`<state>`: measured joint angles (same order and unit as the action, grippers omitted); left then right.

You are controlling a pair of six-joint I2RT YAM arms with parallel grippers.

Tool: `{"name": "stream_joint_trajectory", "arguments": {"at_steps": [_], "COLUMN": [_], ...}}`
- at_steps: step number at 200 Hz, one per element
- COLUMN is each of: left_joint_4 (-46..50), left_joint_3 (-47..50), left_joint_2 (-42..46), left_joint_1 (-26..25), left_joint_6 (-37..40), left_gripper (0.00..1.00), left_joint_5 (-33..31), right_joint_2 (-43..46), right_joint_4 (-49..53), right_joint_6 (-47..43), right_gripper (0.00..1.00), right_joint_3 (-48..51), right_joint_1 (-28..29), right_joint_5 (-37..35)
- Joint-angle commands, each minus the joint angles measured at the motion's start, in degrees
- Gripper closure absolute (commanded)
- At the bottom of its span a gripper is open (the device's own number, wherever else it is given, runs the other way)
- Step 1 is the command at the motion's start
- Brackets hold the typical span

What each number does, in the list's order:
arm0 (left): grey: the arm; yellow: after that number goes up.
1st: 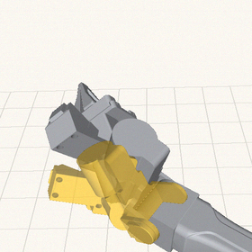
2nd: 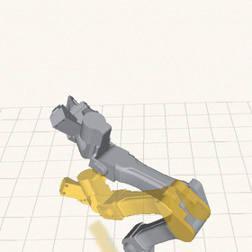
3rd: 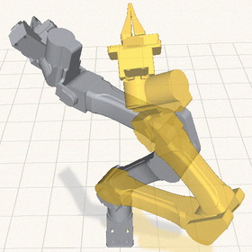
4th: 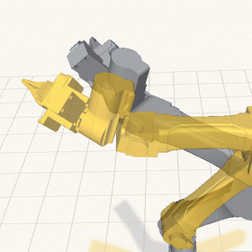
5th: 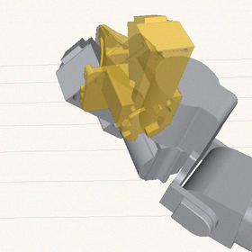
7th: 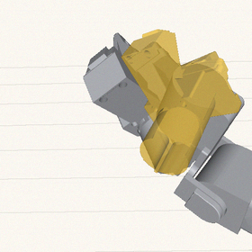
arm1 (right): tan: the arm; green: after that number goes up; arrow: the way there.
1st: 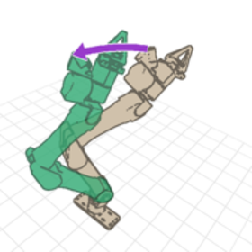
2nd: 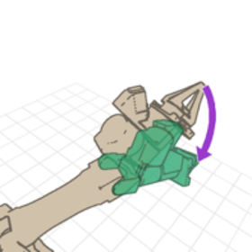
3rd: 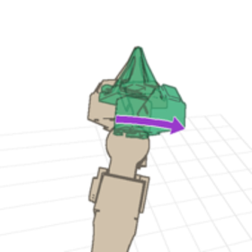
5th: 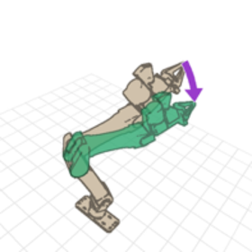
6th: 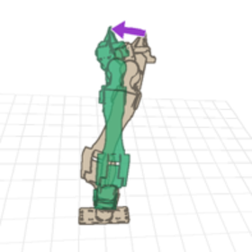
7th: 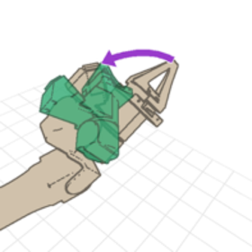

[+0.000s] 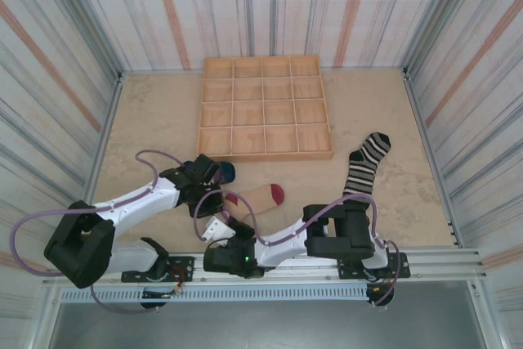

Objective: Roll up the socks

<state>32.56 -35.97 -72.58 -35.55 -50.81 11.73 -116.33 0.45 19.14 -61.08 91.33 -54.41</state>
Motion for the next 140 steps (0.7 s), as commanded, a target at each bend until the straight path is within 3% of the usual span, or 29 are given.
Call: {"name": "stream_joint_trajectory", "arguments": {"at_steps": [1, 19, 34, 74, 140], "left_joint_4": [1.2, 1.0, 0.5, 1.9, 1.0], "left_joint_3": [1.2, 1.4, 1.8, 1.3, 3.4], "left_joint_2": [1.8, 2.8, 3.8, 8.0, 17.8], "left_joint_1": [1.2, 2.0, 2.9, 4.9, 5.4], "left_joint_6": [0.5, 0.6, 0.7, 0.8, -0.6], "left_gripper": [0.90, 0.79, 0.60, 0.33, 0.27], "left_joint_5": [1.6, 1.8, 2.5, 2.9, -1.0], "right_joint_2": [-0.3, 1.0, 2.2, 7.9, 15.6], "right_joint_4": [3.4, 0.5, -3.5, -14.4, -32.1], "right_joint_6": [4.4, 3.8, 2.8, 4.1, 19.4], "right_gripper": [0.88, 1.00, 1.00, 1.00, 1.00], "right_joint_3": [1.3, 3.7, 6.4, 15.1, 30.3], "right_joint_1": [-1.7, -2.4, -2.8, -6.1, -18.2], "right_joint_5": [1.7, 4.6, 7.6, 18.2, 43.8]}}
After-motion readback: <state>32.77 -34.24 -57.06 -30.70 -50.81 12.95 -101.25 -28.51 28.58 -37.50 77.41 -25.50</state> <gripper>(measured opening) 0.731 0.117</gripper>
